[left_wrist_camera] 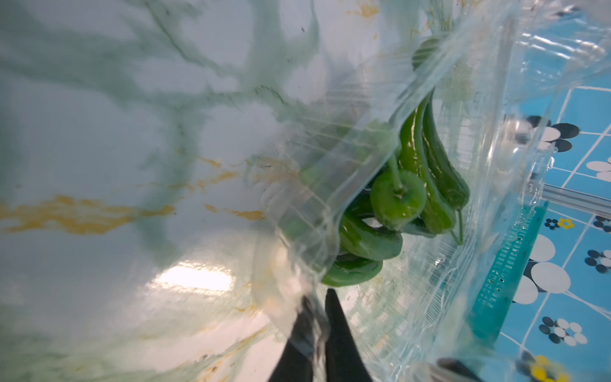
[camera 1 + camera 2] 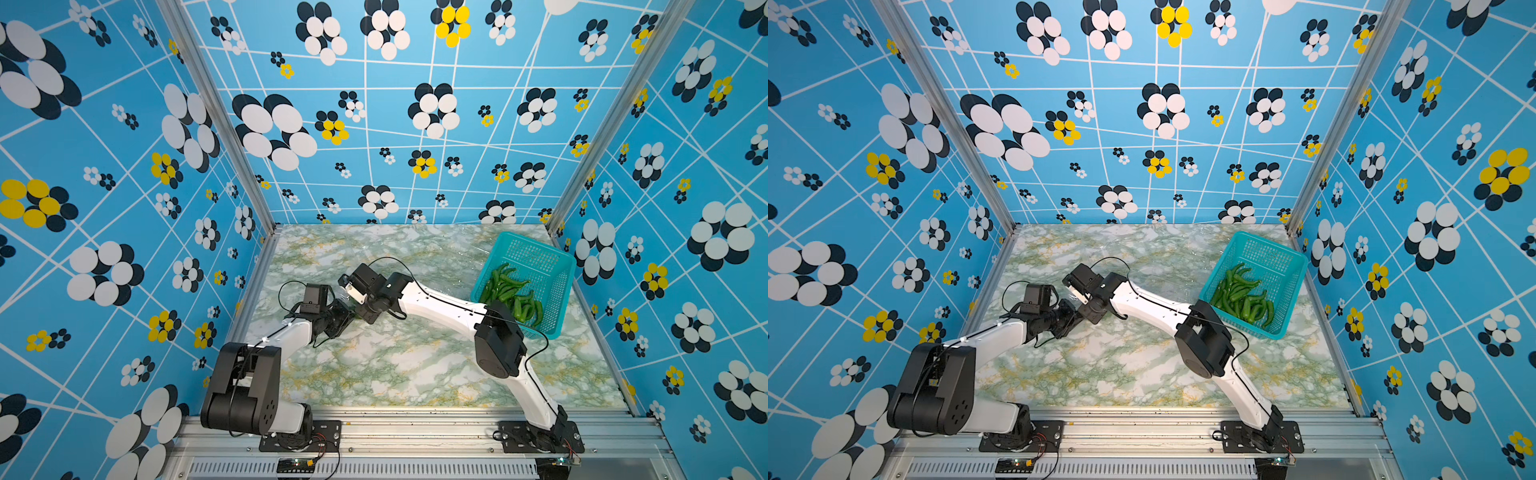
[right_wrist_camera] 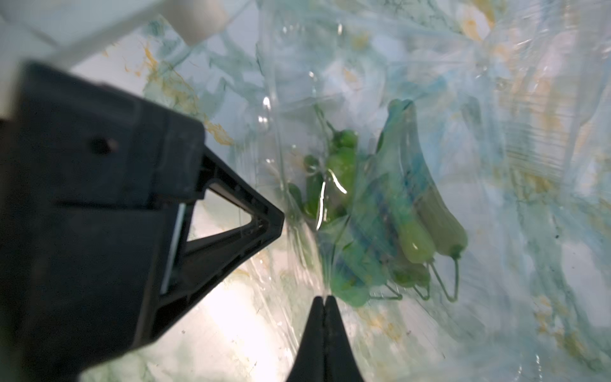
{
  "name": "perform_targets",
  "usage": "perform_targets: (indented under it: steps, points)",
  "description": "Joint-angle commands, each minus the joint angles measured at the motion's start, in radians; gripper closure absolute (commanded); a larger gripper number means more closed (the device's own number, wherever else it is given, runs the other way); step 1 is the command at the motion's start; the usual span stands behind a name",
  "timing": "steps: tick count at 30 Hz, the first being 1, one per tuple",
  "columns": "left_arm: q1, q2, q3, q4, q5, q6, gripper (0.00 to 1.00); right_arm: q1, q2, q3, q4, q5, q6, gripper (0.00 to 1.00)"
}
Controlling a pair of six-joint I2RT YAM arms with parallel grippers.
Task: Take small green peppers out of containers
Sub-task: Open the packing box at the center of the board.
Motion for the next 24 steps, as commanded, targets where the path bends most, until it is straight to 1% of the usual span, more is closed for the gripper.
perform_targets:
  steps: [1, 7, 9, 11, 15, 21, 24]
  points:
    - [0.008, 0.017, -0.014, -0.059, -0.016, 0.032, 0.9, -0.036, -0.057, 0.047, -0.034, 0.032, 0.004, 1.0]
    - [0.008, 0.023, -0.014, -0.056, -0.013, 0.032, 0.9, -0.068, -0.059, 0.073, -0.037, 0.026, 0.014, 1.0]
    - [0.008, 0.024, -0.014, -0.058, -0.012, 0.035, 0.9, -0.08, -0.049, 0.098, -0.055, 0.004, 0.011, 1.0]
    - [0.009, 0.021, -0.008, -0.065, -0.009, 0.04, 0.9, -0.089, -0.034, 0.131, -0.075, 0.014, 0.002, 1.0]
    - [0.008, 0.008, 0.002, -0.091, -0.007, 0.054, 0.89, -0.111, -0.017, 0.184, -0.084, 0.021, -0.011, 0.87]
    - [0.018, -0.035, 0.007, -0.14, -0.008, 0.076, 0.89, -0.165, 0.061, 0.342, -0.161, 0.01, -0.023, 0.77]
    - [0.028, -0.054, 0.008, -0.167, -0.009, 0.088, 0.88, -0.195, 0.103, 0.413, -0.198, -0.007, -0.012, 0.75]
